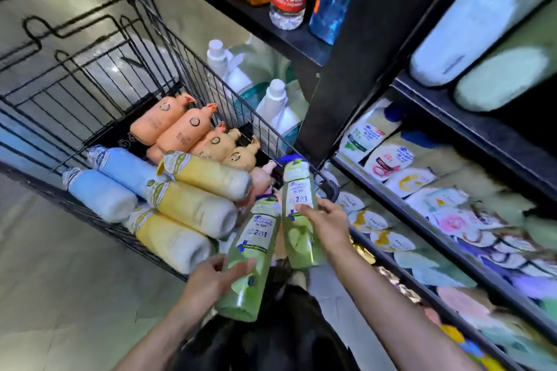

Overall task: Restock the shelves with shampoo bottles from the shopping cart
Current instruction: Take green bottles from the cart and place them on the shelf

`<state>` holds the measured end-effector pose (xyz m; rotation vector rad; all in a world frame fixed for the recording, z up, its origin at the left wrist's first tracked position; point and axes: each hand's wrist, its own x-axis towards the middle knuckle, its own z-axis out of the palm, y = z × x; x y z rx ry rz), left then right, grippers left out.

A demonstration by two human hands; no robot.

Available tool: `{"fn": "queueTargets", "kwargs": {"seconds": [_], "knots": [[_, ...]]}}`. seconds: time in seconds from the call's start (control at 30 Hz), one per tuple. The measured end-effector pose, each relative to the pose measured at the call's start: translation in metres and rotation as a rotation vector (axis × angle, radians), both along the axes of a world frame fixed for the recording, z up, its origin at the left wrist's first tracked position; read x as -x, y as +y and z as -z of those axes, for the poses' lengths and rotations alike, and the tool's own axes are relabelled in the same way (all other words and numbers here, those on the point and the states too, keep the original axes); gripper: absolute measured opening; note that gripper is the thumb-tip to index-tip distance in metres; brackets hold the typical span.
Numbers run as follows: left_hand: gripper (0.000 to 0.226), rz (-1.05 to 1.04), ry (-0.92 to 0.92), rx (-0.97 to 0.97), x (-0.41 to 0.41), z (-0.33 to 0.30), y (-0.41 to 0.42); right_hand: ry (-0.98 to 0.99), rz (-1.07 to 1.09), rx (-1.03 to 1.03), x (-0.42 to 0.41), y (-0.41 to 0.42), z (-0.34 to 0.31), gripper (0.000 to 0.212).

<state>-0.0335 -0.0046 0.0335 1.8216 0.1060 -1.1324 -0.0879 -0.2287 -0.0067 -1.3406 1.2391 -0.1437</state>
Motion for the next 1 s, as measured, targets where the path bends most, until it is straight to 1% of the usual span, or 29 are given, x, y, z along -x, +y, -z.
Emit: {"fn": "queueTargets", "kwargs": {"seconds": [0.1, 0.13, 0.17, 0.23, 0.33, 0.4, 0.43, 0.57, 0.7, 0.83, 0.93, 1.0], "knots": [[0.085, 0.067, -0.044, 0.122, -0.013, -0.023, -0.018, -0.173, 0.163, -0.072, 0.029, -0.003, -0.035, 0.032], [0.091, 0.099, -0.062, 0.174, -0.016, -0.03, -0.026, -0.222, 0.202, -0.086, 0.039, -0.004, -0.045, 0.034], [0.091, 0.125, -0.059, 0.208, -0.018, -0.036, -0.033, -0.27, 0.23, -0.088, 0.048, -0.005, -0.057, 0.037], [0.079, 0.177, -0.07, 0.307, -0.017, -0.052, -0.051, -0.361, 0.262, -0.072, 0.068, -0.009, -0.08, 0.05], [0.061, 0.27, -0.132, 0.406, -0.009, -0.075, -0.086, -0.439, 0.279, -0.009, 0.096, -0.022, -0.107, 0.08], [0.06, 0.305, -0.14, 0.489, 0.0, -0.09, -0.115, -0.479, 0.306, 0.042, 0.113, -0.037, -0.124, 0.096], [0.06, 0.31, -0.142, 0.523, 0.005, -0.098, -0.13, -0.5, 0.317, 0.062, 0.121, -0.047, -0.133, 0.098], [0.057, 0.337, -0.14, 0.651, 0.027, -0.126, -0.191, -0.587, 0.254, 0.179, 0.152, -0.084, -0.172, 0.082], [0.045, 0.387, -0.222, 0.683, 0.036, -0.146, -0.25, -0.613, 0.22, 0.303, 0.173, -0.126, -0.2, 0.083], [0.037, 0.392, -0.297, 0.711, 0.052, -0.158, -0.299, -0.634, 0.213, 0.373, 0.191, -0.163, -0.215, 0.066], [0.036, 0.365, -0.343, 0.727, 0.062, -0.16, -0.328, -0.667, 0.231, 0.379, 0.199, -0.178, -0.216, 0.057], [0.043, 0.354, -0.397, 0.731, 0.067, -0.16, -0.351, -0.687, 0.249, 0.388, 0.207, -0.182, -0.215, 0.048]]}}
